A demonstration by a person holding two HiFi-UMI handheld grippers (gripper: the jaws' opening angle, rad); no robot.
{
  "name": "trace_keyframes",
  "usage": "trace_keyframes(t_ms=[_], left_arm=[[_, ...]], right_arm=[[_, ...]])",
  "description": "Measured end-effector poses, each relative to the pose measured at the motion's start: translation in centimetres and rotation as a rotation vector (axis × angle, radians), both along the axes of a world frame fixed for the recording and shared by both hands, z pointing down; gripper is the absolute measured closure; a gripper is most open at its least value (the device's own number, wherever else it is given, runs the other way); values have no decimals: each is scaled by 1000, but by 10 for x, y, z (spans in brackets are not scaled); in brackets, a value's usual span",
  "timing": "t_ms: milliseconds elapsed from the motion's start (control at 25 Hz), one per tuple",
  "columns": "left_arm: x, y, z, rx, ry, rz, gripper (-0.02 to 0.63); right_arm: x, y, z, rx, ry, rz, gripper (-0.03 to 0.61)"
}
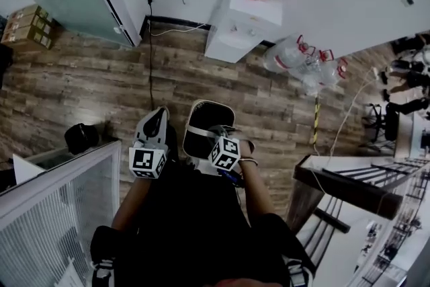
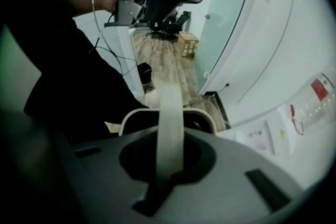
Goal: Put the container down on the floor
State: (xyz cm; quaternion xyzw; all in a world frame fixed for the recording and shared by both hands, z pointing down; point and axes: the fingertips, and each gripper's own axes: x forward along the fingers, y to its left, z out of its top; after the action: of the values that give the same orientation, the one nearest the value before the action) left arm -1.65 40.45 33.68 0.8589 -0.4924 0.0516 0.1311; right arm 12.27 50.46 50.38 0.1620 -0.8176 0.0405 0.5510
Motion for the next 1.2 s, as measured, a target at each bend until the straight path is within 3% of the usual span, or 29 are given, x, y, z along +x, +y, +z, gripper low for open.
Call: trace_keyframes(t_ms=[680,1200], left_arm=[[-69,-218,26,-56,13,124,584],[-59,-302,35,-46,-11,110,584]], right_arm=[[-77,-203,-6,16,-9,82,545],[-72,-321,8,27,33,25,545]])
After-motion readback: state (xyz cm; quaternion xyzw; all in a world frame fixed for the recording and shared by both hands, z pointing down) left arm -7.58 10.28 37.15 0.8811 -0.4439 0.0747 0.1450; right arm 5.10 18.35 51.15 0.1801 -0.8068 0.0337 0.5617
